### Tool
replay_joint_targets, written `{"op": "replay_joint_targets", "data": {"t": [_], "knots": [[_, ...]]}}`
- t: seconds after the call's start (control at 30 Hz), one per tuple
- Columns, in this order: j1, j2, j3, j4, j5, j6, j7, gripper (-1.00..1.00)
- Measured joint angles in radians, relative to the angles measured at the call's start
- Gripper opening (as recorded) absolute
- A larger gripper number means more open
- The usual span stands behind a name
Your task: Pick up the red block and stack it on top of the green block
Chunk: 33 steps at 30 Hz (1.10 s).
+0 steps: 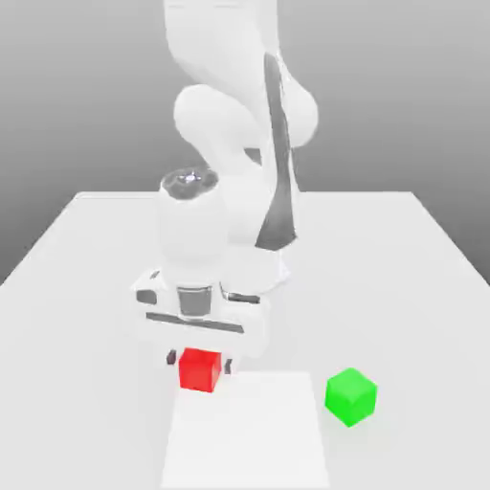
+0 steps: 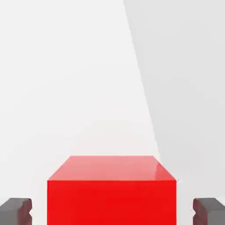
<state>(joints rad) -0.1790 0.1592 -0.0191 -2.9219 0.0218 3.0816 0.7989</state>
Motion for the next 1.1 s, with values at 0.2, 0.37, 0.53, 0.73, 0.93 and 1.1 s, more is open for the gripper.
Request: {"op": "replay_joint_targets", "data": {"t": [0.2,0.37,0.53,0.73,0.93,1.1], "knots": [[0.0,-0.049,-0.007,-0.007,-0.025,-0.043,0.019,-1.0],[-0.002,-0.224,-0.01,-0.031,-0.042,-0.193,0.03,-1.0],[0.114,-0.277,0.102,0.038,-0.007,-0.314,0.135,-1.0],[0.292,-0.225,0.285,0.163,0.013,-0.386,0.324,-1.0],[0.33,-0.035,0.238,0.182,-0.123,-0.22,0.439,1.0],[0.33,-0.035,0.238,0.182,-0.123,-0.22,0.439,1.0]]}}
